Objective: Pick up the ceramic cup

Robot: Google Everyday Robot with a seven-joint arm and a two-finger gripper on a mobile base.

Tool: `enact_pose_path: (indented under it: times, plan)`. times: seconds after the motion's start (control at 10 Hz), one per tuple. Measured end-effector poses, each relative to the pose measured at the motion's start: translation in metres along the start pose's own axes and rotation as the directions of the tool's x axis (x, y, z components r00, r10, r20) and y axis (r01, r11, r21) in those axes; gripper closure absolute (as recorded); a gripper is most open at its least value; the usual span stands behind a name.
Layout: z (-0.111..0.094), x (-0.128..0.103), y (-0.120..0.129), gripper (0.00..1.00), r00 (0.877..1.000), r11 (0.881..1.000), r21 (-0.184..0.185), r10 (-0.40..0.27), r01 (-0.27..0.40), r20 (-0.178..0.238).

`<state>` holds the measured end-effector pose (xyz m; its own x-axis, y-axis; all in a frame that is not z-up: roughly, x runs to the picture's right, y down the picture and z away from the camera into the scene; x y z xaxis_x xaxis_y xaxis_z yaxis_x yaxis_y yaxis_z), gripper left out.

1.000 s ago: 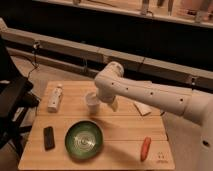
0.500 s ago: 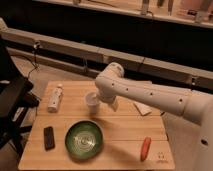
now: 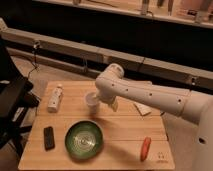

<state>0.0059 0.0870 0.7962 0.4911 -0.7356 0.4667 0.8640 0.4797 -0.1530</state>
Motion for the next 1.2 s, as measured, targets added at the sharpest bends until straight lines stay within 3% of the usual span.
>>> enact_pose_path:
  times: [1.2]
  plan:
    - [0.017, 0.007, -0.002, 0.2, 1.0, 1.0, 0.005, -0.003, 0.003, 0.005]
